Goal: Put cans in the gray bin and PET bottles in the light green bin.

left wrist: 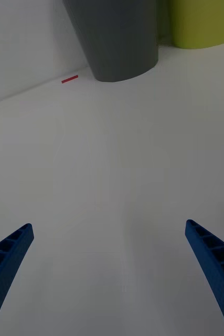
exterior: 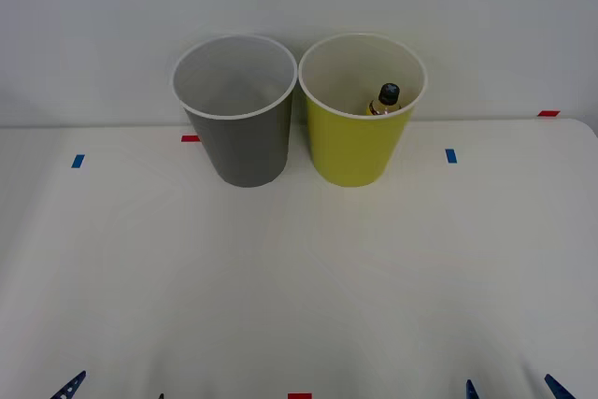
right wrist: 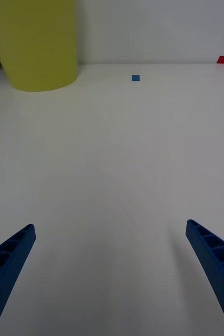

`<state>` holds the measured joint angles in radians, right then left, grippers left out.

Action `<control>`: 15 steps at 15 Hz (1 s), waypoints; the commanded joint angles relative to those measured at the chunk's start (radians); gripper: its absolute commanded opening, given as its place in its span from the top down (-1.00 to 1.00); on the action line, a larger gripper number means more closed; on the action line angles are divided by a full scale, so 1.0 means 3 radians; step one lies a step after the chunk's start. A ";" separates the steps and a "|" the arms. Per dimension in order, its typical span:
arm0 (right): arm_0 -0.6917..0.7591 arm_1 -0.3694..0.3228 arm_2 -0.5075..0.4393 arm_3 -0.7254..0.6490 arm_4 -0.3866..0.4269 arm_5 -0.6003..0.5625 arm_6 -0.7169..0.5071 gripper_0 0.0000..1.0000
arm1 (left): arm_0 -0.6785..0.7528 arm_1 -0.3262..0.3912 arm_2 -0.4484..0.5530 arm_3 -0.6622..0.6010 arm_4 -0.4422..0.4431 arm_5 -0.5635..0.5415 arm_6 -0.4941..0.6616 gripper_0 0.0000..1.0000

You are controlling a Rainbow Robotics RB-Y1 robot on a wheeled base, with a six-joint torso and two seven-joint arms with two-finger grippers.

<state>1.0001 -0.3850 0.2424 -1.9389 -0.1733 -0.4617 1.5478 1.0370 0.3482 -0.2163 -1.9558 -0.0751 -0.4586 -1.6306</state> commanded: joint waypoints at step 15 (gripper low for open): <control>0.0000 0.0000 0.0000 0.0000 0.0000 0.0000 0.0000 -1.00 | 0.0000 0.0000 0.0000 0.0000 0.0000 0.0000 0.0000 -1.00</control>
<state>1.0001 -0.3850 0.2424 -1.9389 -0.1733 -0.4617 1.5478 1.0370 0.3482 -0.2163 -1.9558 -0.0751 -0.4586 -1.6306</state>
